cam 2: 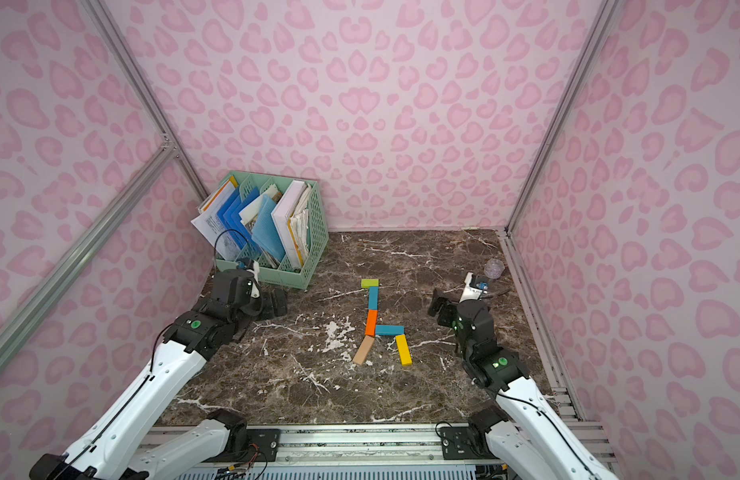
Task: Assemble a giraffe with building blocks
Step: Reset both arms
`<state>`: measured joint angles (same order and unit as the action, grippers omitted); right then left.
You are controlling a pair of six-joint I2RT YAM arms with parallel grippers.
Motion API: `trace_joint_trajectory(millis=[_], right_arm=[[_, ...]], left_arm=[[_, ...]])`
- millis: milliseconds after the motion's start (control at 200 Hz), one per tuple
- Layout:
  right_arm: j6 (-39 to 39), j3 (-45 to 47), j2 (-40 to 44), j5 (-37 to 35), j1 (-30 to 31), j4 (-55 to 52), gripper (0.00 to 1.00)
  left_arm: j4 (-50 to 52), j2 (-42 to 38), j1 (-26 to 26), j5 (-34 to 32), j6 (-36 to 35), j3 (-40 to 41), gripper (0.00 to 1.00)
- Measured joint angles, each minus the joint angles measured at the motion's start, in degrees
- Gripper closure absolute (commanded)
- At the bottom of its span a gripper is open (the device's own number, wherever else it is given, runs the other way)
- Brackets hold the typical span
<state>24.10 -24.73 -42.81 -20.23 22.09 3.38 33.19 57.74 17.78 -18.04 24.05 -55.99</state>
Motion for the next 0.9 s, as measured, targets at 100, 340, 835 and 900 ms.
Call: trace_joint_trajectory(millis=[100,340,835,900], right_arm=[[-12.57,15.28,-2.27,-1.27,-5.38,18.84,0.01],[-20.06,24.41,-14.19,0.26,-18.03,53.22,0.01],[-21.16,16.90,-45.68,15.91,-23.19,79.14,0.02],[-21.31,17.31,-45.72,17.49,-23.32,79.97,0.01]], left_arm=[[-10.12,-0.57,-2.80,-6.16,-4.94,6.19,0.02],[-29.90,5.84,-8.90,-3.58,-18.97,17.49,0.02],[-67.47,27.71,-15.98,10.19,-22.93,30.05,0.02],[-72.78,31.12,-16.55,10.38,-23.23,31.65,0.02]])
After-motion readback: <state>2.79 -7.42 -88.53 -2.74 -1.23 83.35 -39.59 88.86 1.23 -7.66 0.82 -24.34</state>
